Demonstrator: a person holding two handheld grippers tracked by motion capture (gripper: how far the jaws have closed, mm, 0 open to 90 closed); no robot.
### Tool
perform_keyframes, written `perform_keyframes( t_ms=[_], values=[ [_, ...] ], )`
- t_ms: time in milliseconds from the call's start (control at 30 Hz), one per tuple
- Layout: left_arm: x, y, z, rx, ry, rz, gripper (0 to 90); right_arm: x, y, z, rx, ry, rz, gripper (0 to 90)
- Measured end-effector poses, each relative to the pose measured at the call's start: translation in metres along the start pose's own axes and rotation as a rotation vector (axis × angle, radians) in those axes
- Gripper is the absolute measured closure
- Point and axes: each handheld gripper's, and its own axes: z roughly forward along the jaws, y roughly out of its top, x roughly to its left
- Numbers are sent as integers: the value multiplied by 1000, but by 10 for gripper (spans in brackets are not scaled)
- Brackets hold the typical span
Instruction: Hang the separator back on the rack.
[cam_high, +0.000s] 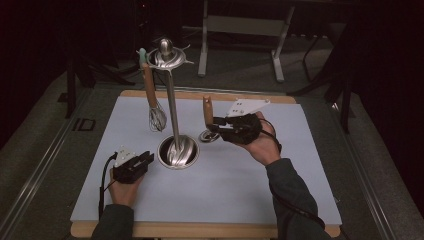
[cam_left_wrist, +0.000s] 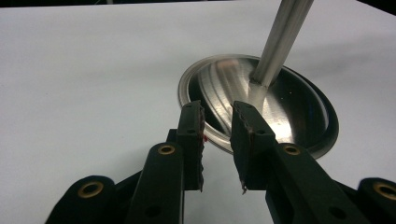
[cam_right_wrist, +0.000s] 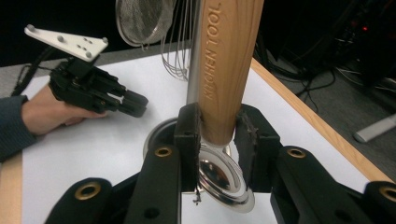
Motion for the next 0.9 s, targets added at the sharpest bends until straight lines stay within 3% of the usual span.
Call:
perform_keyframes(
  t_ms=[533,900],
  values=[
    [0,0,0,-1,-1,3,741,-9,8,-4,-100,141,11,710],
    [0,0,0,-1,-1,2,740,-6,26,-2,-109,146,-20,710]
  ],
)
